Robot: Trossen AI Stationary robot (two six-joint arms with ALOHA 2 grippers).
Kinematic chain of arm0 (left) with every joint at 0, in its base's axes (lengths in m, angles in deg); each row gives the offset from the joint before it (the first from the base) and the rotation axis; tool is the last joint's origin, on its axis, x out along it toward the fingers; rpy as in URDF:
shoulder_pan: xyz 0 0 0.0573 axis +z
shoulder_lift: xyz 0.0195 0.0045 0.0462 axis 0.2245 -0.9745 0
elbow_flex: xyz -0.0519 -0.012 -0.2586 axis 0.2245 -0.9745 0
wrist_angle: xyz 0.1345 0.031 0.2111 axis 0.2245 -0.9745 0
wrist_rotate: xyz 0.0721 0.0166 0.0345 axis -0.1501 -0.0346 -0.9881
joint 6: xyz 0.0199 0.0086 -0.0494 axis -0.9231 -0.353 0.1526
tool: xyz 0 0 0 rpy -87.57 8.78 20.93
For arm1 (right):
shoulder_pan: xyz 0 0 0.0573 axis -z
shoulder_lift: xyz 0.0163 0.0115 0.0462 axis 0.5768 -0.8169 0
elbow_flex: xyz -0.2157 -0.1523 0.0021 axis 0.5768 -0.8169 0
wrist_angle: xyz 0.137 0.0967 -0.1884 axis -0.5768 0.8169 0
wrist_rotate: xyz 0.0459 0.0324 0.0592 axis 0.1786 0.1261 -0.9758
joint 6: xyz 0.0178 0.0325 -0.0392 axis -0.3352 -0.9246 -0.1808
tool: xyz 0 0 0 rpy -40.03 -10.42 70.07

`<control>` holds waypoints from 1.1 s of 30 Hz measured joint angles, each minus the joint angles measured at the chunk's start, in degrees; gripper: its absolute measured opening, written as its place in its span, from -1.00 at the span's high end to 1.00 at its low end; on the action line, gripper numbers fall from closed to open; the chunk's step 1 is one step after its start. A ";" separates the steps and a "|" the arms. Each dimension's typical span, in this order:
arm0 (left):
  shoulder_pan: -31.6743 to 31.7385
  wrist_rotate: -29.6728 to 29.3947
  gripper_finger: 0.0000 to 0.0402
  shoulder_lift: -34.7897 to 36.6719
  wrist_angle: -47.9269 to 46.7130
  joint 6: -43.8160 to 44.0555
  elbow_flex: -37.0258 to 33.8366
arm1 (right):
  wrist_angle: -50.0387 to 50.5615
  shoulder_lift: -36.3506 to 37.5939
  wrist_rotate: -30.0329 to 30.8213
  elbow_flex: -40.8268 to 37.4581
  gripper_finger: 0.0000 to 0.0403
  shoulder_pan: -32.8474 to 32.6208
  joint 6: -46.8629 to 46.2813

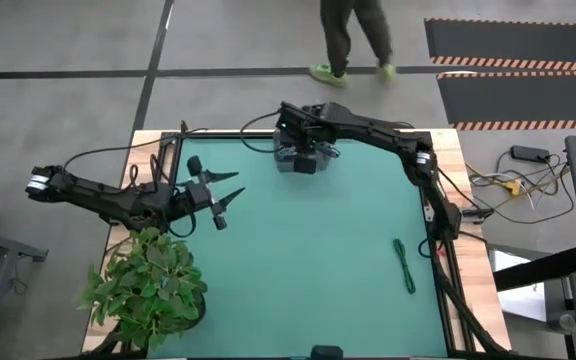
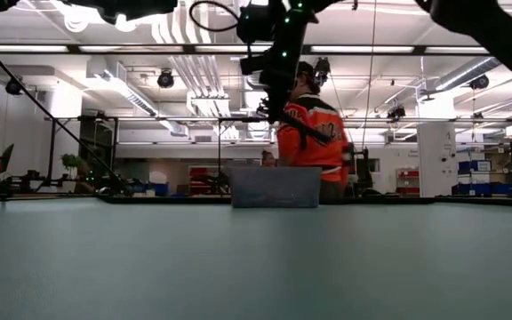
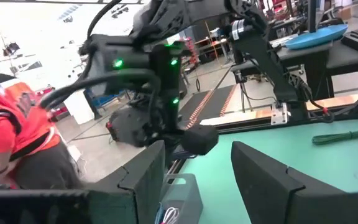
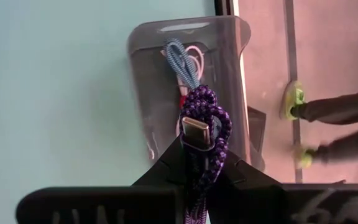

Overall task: Pick and place USB-C Cables
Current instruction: Put the violet charger cable into the black container

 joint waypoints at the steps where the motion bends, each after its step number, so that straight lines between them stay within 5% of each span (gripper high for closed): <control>1: 0.00 -0.02 0.15 0.00 -0.15 0.00 0.00 | 0.13 -0.84 0.01 0.92 0.92 0.28 0.19; 20: 0.00 -0.87 0.15 -0.13 -1.23 -0.07 -0.02 | -8.69 -6.56 0.42 4.35 0.91 2.82 7.66; 33: 0.00 -0.94 0.15 -0.20 -1.68 -0.09 -0.02 | -17.73 -6.56 0.43 -0.32 0.91 3.05 10.61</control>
